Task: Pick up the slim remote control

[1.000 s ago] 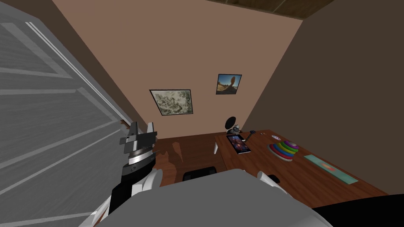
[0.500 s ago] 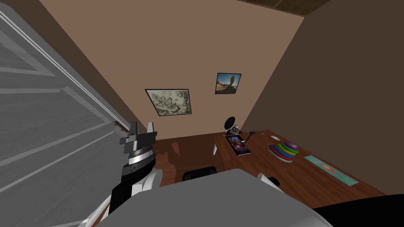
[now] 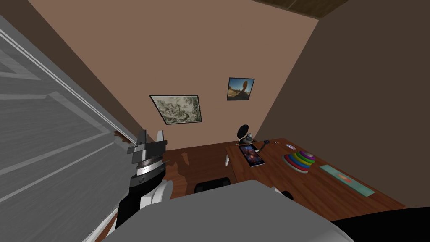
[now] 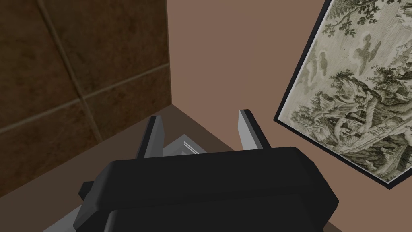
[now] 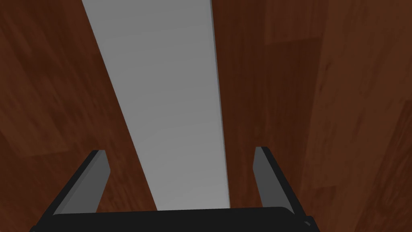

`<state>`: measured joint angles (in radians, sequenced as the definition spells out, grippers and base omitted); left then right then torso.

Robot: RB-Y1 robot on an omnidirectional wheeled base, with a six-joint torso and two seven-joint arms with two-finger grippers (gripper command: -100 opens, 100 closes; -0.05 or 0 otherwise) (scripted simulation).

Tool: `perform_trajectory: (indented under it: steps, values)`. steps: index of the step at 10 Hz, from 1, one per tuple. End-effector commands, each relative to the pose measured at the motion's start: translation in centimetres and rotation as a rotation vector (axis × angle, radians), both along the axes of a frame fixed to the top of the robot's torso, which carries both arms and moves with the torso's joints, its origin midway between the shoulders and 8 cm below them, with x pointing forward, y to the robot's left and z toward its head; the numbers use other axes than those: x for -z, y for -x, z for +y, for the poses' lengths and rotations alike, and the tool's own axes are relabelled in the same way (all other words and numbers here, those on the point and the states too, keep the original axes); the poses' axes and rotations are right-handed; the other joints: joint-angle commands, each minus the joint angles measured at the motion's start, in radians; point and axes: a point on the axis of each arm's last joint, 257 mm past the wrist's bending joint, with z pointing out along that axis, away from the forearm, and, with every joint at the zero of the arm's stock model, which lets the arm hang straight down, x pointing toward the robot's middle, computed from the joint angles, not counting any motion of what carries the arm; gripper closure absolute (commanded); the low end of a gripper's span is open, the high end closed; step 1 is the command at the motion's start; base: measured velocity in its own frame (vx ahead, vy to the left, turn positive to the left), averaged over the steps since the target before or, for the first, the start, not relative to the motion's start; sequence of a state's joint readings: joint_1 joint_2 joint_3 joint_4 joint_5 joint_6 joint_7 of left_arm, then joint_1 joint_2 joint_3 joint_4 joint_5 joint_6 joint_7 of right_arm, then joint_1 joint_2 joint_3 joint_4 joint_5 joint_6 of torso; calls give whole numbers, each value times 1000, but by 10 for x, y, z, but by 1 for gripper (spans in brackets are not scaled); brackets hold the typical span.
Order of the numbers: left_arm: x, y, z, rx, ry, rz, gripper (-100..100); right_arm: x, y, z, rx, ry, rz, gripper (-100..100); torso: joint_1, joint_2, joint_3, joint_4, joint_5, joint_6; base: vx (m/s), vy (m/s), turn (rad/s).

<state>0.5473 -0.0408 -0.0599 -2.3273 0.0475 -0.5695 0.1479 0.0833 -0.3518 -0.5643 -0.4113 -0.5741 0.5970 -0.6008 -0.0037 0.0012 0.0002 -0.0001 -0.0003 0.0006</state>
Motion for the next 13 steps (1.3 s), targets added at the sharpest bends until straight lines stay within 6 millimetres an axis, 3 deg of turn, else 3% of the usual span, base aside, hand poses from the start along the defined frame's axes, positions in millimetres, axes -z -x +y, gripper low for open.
perform_trajectory:
  steps: [1, 2, 3, 7, 8, 9, 10, 13]
  values:
    - [0, 0, 0, 0, 0, 0, 0, 5, 2, 8, -6, 2, -1, -100, 0, 0, 0, 0, 0, 0, 37, -64, -47]
    - [0, 0, 0, 0, 0, 0, 0, 3, 1, 6, -2, 0, 0, -100, -1, 0, 0, 0, 0, 0, 17, -28, -2]
    - [0, 0, 0, 0, 0, 0, 0, 4, 2, 6, -3, 2, -1, 100, 1, 1, 0, 0, 0, 0, 0, 0, 0]
    - [0, 0, 0, 0, 0, 0, 0, 4, 2, 7, -5, -1, 0, 100, 2, 2, 1, 0, 1, 0, 0, 0, 0]
    - [0, 0, 0, 0, 0, 0, 0, 4, 2, 7, -4, -1, 0, 0, 2, 2, 1, 0, 1, 0, 0, 0, 0]
    - [0, 0, 0, 0, 0, 0, 0, -2, -1, -5, 3, 2, -1, 100, 2, 2, 1, 0, 1, 0, -27, 42, 53]
    - [0, 0, 0, 0, 0, 0, 0, -7, -3, -13, 10, 2, -2, 100, 4, 3, 2, 1, 2, 0, -54, 85, 89]
    - [0, 0, 0, 0, 0, 0, 0, -7, -3, -13, 10, 2, -2, 100, 4, 3, 2, 0, 2, 0, -16, 29, 0]
